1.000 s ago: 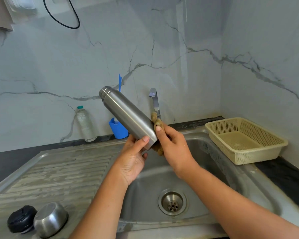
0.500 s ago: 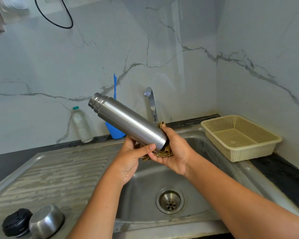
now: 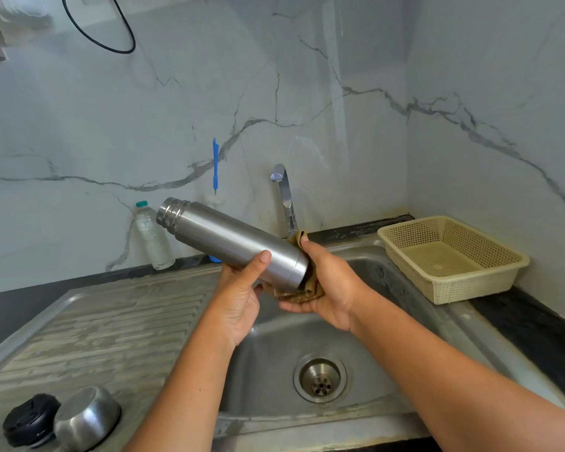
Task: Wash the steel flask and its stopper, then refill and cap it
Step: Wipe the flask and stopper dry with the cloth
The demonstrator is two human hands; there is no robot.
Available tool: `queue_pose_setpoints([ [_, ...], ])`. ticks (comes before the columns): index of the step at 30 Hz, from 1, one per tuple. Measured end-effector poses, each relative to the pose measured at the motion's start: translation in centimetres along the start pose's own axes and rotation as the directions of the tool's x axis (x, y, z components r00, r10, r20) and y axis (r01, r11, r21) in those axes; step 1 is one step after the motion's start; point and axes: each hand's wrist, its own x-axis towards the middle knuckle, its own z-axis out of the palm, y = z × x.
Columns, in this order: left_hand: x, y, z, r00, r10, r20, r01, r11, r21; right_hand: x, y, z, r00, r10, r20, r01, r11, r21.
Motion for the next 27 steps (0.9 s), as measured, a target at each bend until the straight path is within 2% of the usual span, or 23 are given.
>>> queue_pose_setpoints([
  [5, -0.3, 0.0, 0.4, 1.0, -0.016, -0.005, 0.016, 1.0, -0.012, 0.7, 0.4, -0.7, 0.986, 0.159, 0.047, -0.164, 0.975, 0.149],
  [9, -0.1, -0.5, -0.1, 0.999, 0.025, -0.034, -0.021, 0.994, 0.109, 0.7, 0.1, -0.5, 0.968, 0.244, 0.051, -0.247, 0.914, 0.321],
  [17, 0.1, -1.1, -1.1, 0.995, 0.098, -0.033, -0.081, 0.94, 0.332, 1.3, -1.2, -1.4, 0.963, 0.268, 0.043, -0.259, 0.862, 0.435],
  [20, 0.1, -1.5, -1.1, 0.996, 0.086, -0.022, -0.067, 0.892, 0.446, 1.4, -1.1, -1.0, 0.979, 0.204, 0.022, -0.197, 0.906, 0.375],
  [23, 0.2, -1.9, -1.1, 0.996, 0.085, 0.017, -0.08, 0.833, 0.547, 1.1, -0.7, -0.8, 0.99, 0.136, -0.032, -0.127, 0.973, 0.191],
  [27, 0.2, -1.9, -0.7, 0.994, 0.102, 0.05, -0.112, 0.8, 0.589, 1.1, 0.0, -0.4, 0.996, 0.048, -0.069, -0.053, 0.996, -0.073],
])
